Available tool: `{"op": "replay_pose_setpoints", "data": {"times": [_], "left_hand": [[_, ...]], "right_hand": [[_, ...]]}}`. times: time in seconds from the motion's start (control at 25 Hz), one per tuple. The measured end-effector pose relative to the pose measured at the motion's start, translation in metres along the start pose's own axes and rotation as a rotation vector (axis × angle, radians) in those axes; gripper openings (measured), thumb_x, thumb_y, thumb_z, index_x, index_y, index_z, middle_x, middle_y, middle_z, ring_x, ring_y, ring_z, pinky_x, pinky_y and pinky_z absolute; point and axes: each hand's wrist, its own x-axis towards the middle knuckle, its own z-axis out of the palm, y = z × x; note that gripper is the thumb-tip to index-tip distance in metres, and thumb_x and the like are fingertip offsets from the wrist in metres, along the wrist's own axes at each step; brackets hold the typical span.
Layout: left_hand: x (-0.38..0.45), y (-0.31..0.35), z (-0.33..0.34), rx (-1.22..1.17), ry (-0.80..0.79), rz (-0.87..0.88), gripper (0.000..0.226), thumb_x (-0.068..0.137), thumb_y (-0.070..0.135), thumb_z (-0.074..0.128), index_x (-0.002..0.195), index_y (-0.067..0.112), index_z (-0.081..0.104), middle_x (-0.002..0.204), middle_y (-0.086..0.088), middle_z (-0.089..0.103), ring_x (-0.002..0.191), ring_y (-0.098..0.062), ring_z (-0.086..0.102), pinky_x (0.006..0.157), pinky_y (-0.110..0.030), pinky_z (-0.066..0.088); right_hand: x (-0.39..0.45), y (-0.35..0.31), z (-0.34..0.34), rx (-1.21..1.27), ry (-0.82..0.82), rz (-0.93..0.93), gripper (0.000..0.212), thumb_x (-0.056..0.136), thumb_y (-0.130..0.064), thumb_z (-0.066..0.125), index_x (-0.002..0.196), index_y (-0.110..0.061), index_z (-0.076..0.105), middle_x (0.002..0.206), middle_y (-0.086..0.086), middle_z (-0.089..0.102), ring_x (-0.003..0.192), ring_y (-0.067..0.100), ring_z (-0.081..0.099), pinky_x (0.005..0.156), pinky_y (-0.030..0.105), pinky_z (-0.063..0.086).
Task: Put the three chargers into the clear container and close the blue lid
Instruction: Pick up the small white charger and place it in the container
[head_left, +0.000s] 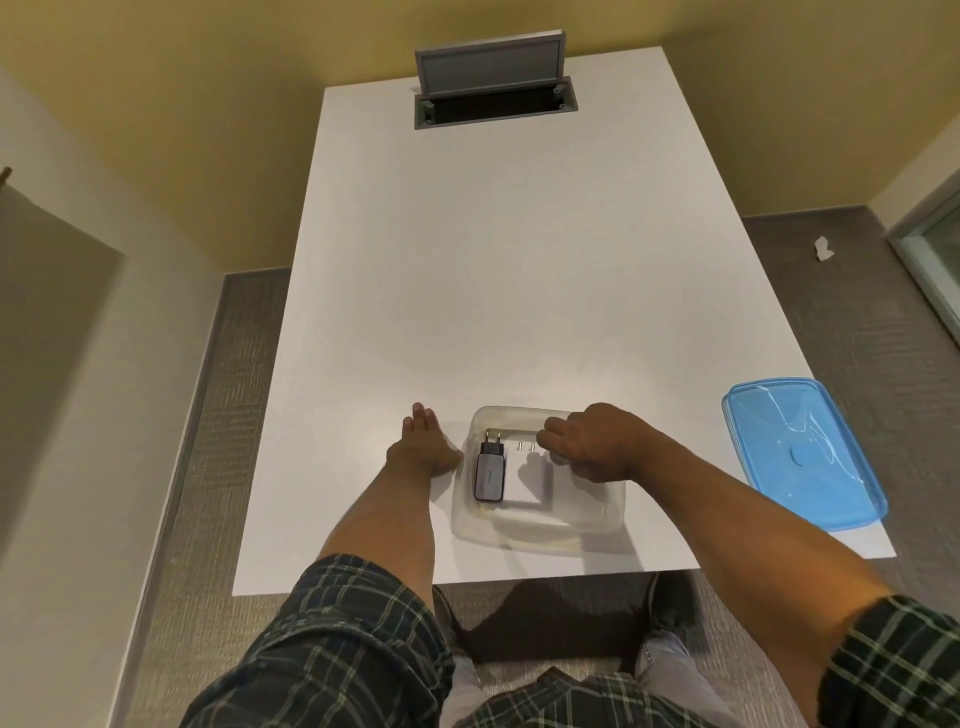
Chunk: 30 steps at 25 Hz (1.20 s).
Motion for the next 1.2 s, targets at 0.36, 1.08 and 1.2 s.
{"op": "replay_pose_setpoints", "data": {"times": [0.36, 1.08, 1.2], "left_hand": [[-0.003, -0.003, 0.005, -0.015, -0.021, 0.004, 0.103, 0.097, 0.052, 0.052, 0.16, 0.004, -0.013, 0.167, -0.012, -0.024, 0.158, -0.031, -0.009, 0.127, -0.051, 0.014], [-0.007, -0.019, 0.013, 0.082, 0.008, 0.083, 0.101, 0.099, 0.047, 0.051, 0.159, 0.003, -0.017, 0.166, -0.011, -0.026, 0.158, -0.029, -0.012, 0.126, -0.051, 0.018], [-0.007, -0.018, 0.013, 0.081, 0.003, 0.078, 0.1, 0.099, 0.047, 0.05, 0.159, 0.003, -0.017, 0.166, -0.011, -0.027, 0.158, -0.029, -0.013, 0.126, -0.052, 0.017]], "right_hand": [[0.005, -0.001, -0.005, -0.116, 0.094, 0.025, 0.029, 0.064, -0.001, 0.076, 0.083, -0.014, 0.059, 0.069, 0.003, 0.056, 0.046, 0.026, 0.052, 0.04, 0.025, 0.022], [-0.007, -0.025, 0.038, 0.106, -0.084, 0.26, 0.037, 0.089, -0.023, 0.059, 0.122, -0.01, 0.049, 0.105, 0.009, 0.064, 0.082, 0.035, 0.067, 0.056, 0.033, 0.036], [-0.007, -0.025, 0.042, 0.112, -0.111, 0.253, 0.045, 0.088, -0.028, 0.065, 0.125, -0.011, 0.047, 0.112, 0.007, 0.061, 0.082, 0.035, 0.068, 0.055, 0.033, 0.036]]}}
